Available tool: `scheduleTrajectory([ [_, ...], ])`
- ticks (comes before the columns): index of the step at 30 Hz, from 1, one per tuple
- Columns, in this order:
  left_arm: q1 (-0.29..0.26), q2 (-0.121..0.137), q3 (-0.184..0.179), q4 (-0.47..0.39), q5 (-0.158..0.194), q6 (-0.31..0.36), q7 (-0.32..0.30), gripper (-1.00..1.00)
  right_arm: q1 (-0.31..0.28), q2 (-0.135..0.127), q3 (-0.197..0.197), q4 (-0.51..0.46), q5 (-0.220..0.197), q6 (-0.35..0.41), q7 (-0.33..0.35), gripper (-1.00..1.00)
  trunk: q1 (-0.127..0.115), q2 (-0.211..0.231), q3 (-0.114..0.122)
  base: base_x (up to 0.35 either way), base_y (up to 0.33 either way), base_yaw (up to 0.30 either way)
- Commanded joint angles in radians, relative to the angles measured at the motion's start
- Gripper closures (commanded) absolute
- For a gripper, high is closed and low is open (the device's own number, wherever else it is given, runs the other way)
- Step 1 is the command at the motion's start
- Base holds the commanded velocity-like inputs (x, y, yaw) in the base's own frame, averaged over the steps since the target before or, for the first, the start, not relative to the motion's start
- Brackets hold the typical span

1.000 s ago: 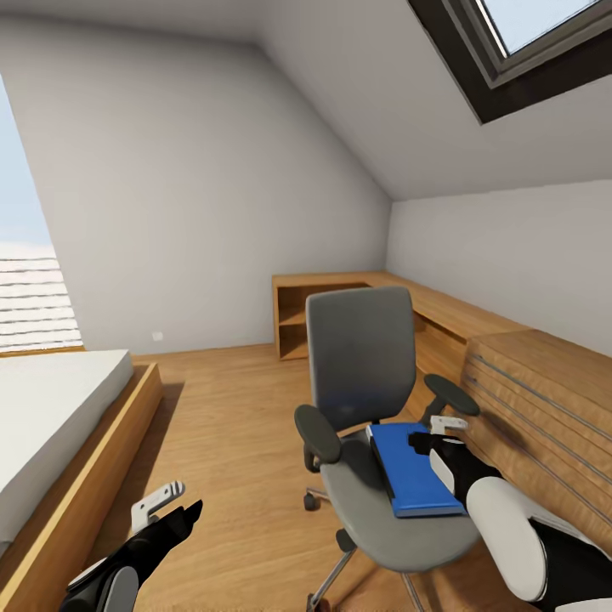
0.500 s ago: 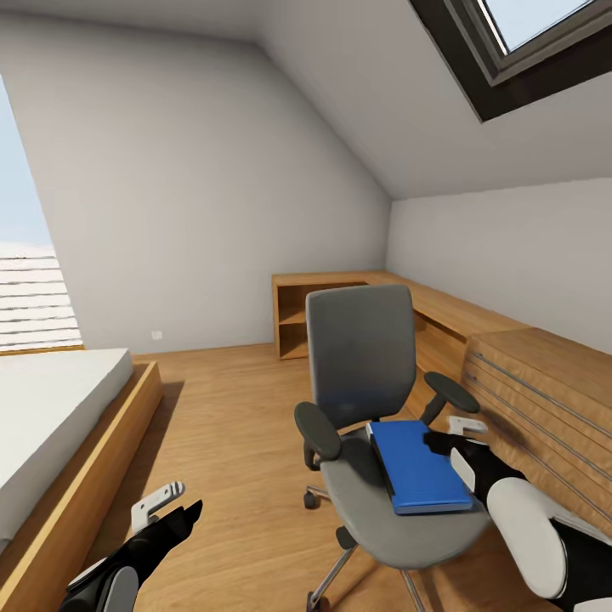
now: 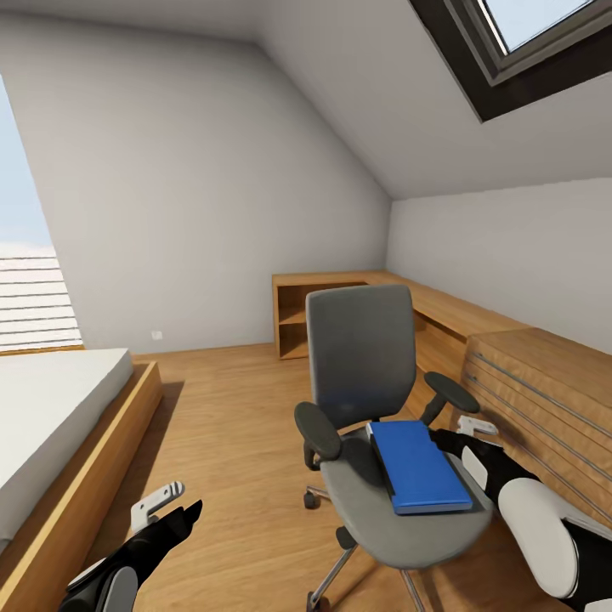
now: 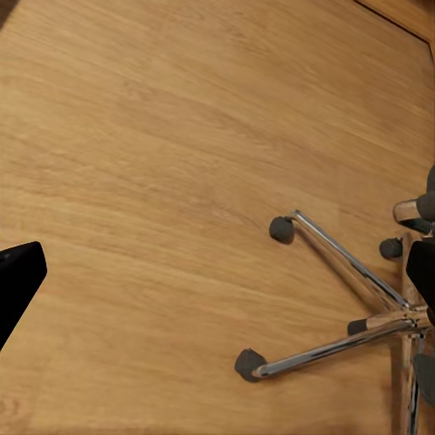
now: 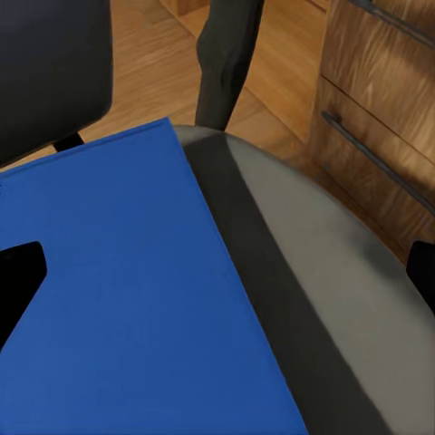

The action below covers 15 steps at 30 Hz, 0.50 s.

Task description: In the bedroom, organize the workspace by keeping the computer under the desk, ensuring the monitor is on the desk, placing the keyboard on the desk next to the monitor, placing the mouse on the desk next to the keyboard, moving the folder from the swivel chair onto the desk next to the mouse, stacking the notebook on top of the folder with the pen on top of the notebook, and positioning the swivel chair next to the desk.

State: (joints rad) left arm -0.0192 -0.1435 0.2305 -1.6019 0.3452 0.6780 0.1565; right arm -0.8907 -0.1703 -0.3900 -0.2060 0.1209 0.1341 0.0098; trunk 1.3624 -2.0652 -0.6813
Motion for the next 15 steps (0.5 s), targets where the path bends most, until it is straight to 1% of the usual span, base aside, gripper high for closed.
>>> scheduleTrajectory([
  [1,-0.001,0.000,0.001,-0.001,0.011,0.005,0.007,-1.00,-0.001,0.001,-0.007,-0.002,0.010,0.006,0.001,-1.00,0.000,-0.001,-0.001,0.000,0.000,0.000],
  [7,-0.001,-0.001,0.001,-0.001,0.011,0.003,0.007,-1.00,-0.001,0.001,-0.007,-0.001,0.009,0.006,0.001,-1.00,0.000,-0.001,-0.001,0.025,0.000,0.000],
  [12,-0.001,-0.001,0.001,0.000,0.011,0.003,0.006,-1.00,-0.001,0.001,-0.007,-0.001,0.009,0.006,0.001,-1.00,0.000,-0.001,-0.001,0.184,0.000,0.000],
  [15,-0.001,0.000,0.001,0.001,0.011,0.004,0.006,-1.00,-0.001,0.002,-0.007,-0.001,0.009,0.006,0.001,-1.00,0.000,-0.001,-0.001,0.079,0.000,0.000],
])
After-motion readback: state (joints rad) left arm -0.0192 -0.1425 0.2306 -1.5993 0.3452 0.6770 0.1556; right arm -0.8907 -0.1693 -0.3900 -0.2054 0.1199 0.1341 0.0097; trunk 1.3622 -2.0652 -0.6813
